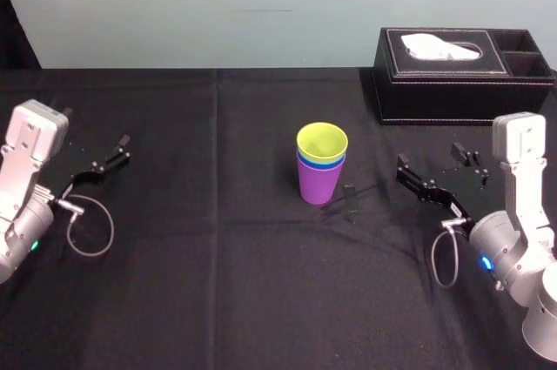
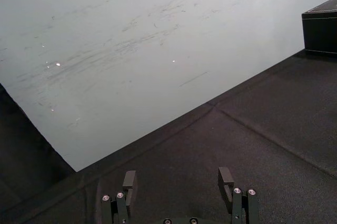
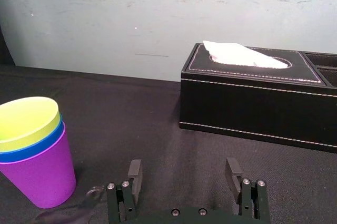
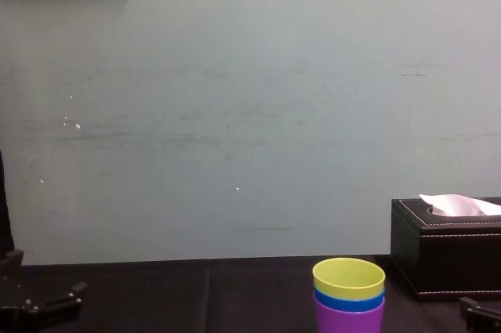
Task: Stack the three plastic cups sequentially using one hand.
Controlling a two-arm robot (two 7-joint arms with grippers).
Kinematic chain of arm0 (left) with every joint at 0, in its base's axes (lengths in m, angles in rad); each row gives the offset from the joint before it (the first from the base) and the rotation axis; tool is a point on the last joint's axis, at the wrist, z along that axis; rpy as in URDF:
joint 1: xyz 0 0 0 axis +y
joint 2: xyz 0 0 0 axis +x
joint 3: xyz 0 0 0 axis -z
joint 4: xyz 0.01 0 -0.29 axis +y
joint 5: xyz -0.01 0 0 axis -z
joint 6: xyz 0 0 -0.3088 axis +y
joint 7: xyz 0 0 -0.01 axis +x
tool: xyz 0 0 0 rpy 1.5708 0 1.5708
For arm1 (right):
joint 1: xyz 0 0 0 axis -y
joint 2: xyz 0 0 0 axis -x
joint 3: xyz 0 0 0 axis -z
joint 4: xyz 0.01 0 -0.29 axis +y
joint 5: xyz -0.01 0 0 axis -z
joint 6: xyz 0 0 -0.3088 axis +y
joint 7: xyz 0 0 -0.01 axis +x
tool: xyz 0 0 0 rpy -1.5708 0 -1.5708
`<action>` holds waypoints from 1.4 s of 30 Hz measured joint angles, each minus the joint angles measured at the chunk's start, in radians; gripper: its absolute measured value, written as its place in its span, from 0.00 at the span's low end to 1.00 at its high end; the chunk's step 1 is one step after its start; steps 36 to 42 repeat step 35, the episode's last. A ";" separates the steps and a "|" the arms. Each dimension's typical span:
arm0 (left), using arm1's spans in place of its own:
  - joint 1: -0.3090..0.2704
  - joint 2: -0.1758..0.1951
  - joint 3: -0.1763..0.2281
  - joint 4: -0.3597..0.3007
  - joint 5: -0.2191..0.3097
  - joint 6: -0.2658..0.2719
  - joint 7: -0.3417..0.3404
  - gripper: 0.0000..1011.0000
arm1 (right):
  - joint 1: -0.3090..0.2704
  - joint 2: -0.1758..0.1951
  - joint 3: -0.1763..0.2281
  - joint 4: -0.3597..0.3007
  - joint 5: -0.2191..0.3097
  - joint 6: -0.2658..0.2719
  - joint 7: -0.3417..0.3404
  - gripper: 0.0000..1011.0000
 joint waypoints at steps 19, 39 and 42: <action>0.000 0.000 0.000 0.000 0.000 0.000 0.000 1.00 | 0.000 0.000 0.000 0.000 0.000 0.000 0.000 0.99; 0.000 0.000 0.000 0.000 0.000 0.000 0.000 1.00 | 0.000 0.000 0.000 0.000 0.000 0.000 0.000 0.99; 0.000 0.000 0.000 0.000 0.000 0.000 0.000 1.00 | 0.000 0.000 0.000 0.000 0.000 0.000 0.000 0.99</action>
